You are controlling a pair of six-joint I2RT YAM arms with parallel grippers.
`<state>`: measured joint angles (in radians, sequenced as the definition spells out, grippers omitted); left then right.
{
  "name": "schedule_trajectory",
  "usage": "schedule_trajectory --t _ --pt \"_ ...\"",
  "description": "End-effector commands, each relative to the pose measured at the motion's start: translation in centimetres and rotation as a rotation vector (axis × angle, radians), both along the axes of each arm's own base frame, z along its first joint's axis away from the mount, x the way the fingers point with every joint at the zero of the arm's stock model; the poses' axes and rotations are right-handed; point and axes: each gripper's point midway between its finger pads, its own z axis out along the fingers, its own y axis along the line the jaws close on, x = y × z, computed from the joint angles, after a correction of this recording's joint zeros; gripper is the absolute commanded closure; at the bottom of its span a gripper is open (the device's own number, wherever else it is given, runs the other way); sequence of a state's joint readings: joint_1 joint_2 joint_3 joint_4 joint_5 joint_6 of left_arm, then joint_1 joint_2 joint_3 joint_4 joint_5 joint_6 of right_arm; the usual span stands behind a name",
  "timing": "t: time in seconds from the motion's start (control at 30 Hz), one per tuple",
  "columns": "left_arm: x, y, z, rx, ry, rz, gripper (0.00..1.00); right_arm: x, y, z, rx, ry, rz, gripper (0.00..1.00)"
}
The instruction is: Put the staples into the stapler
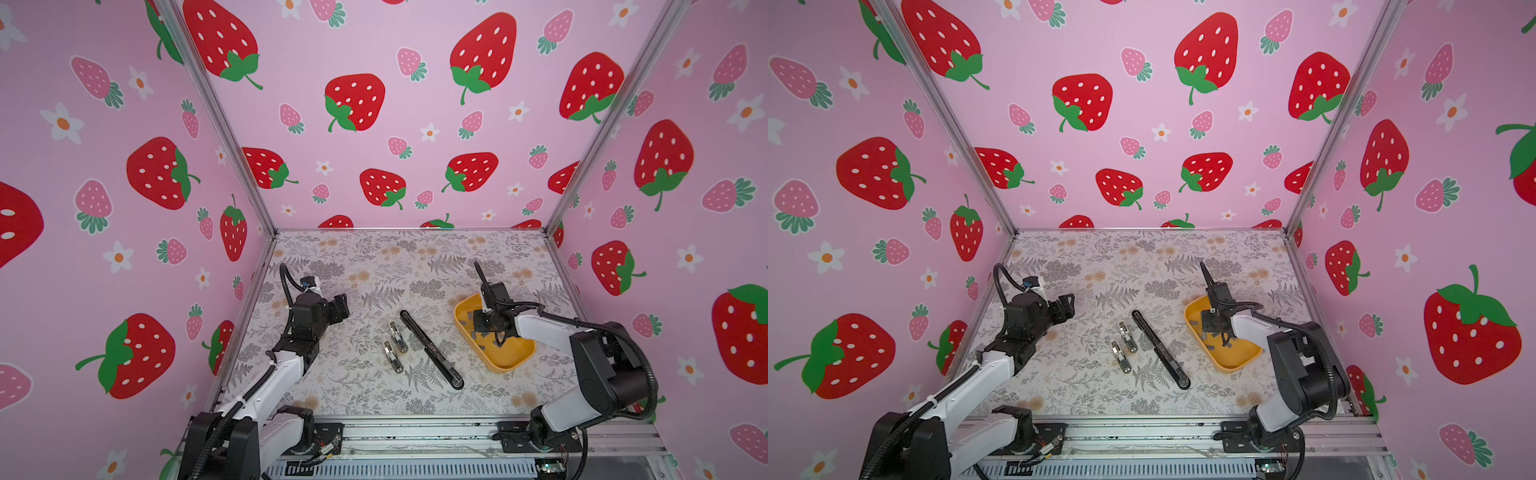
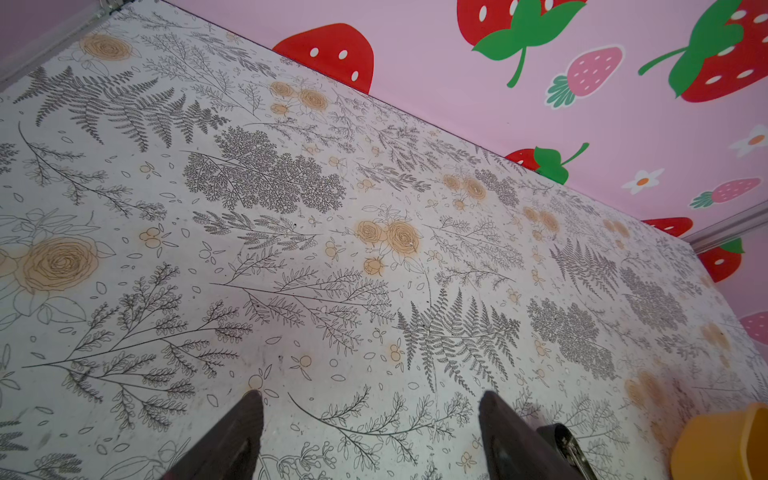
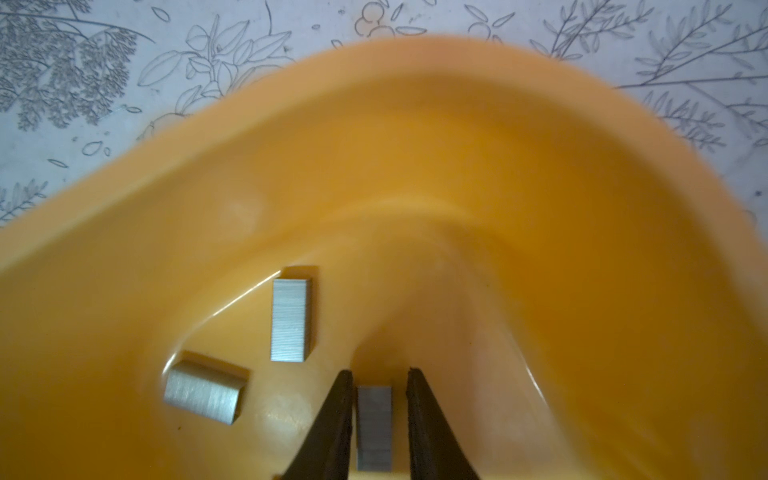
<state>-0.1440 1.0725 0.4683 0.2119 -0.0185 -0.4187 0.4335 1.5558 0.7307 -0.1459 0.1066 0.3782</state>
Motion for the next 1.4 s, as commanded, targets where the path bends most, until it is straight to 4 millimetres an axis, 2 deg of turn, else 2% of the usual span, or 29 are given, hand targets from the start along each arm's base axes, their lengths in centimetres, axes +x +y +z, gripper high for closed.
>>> schedule_trajectory --t 0.0,0.1,0.4,0.6,0.77,0.93,1.07,1.17,1.37 --pt "0.6 0.4 1.6 0.005 -0.036 0.021 0.17 -1.1 -0.7 -1.5 -0.028 0.062 -0.011 0.75" --pt "0.6 0.9 1.5 0.005 -0.027 0.05 0.17 -1.2 -0.7 -1.5 -0.023 0.065 -0.012 0.79" --pt "0.7 1.2 1.3 0.005 -0.008 0.073 0.17 -1.7 -0.8 -1.3 -0.029 0.066 -0.019 0.71" --pt "0.6 1.2 1.5 0.006 -0.013 0.073 0.17 -2.1 -0.8 -1.6 -0.038 0.073 -0.017 0.72" --pt "0.6 1.2 1.5 0.006 -0.013 0.071 0.17 -2.2 -0.4 -1.9 -0.036 0.078 -0.009 0.76" --pt "0.7 1.8 1.9 -0.026 -0.005 0.129 0.17 -2.2 0.0 -2.1 -0.033 0.079 -0.005 0.86" --pt "0.0 3.0 3.5 -0.172 0.084 0.302 0.16 -2.0 0.3 -2.1 -0.037 0.076 -0.007 0.88" --pt "-0.8 2.5 5.7 -0.3 0.137 0.349 0.15 -1.5 0.6 -1.8 -0.043 0.067 -0.008 0.89" --pt "-3.5 2.4 10.0 -0.429 0.196 0.414 0.1 -0.4 2.1 -0.1 -0.035 -0.004 0.035 0.91"
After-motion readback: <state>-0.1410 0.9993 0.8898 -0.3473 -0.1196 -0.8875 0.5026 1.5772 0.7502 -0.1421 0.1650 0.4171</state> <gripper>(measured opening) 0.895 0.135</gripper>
